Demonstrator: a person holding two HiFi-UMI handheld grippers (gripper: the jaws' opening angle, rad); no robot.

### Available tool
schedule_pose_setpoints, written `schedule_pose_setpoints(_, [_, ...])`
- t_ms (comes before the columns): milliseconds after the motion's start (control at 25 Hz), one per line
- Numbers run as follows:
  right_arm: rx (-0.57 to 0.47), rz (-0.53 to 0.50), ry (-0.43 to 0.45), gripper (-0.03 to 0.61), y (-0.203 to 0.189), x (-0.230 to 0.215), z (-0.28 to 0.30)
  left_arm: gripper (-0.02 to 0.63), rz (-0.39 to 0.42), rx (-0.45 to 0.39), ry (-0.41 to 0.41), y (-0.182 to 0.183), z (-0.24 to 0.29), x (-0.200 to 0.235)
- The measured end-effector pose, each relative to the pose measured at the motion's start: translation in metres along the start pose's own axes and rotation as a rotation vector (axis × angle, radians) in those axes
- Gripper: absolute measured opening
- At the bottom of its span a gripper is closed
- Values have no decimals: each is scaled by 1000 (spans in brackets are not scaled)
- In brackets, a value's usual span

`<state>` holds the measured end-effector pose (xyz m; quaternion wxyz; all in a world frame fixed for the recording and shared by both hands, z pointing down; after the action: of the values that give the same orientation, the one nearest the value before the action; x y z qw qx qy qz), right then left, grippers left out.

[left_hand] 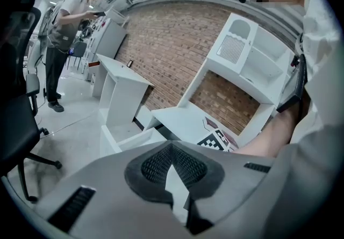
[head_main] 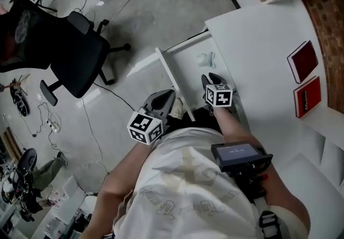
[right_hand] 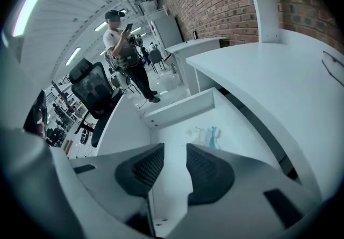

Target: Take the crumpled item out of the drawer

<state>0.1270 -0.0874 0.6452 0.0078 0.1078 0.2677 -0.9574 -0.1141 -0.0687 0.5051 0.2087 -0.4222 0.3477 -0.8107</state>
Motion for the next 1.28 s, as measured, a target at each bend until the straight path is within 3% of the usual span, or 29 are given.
schedule_pose_setpoints(400, [61, -35, -31, 168, 2, -8, 34, 20, -33, -12, 21, 6, 12, 8])
schedule_pose_setpoints(760, [86, 73, -58, 184, 9, -21, 67, 20, -93, 7, 62, -5, 7, 16])
schedule_pose_setpoints(1280, [122, 105, -173, 207, 12, -35, 113, 20, -142, 8, 98, -8, 11, 35])
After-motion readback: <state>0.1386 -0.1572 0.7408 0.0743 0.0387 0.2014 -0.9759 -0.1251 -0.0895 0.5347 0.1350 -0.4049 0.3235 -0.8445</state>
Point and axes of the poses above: the fingertips, and each gripper's own axes: z forward along the fingers, x to its left, y out of its top, the point moved 9 cm from there along -z, backward along the fingers, and after that the axes turned 7 degrees about -y, right-handed, at the moved point
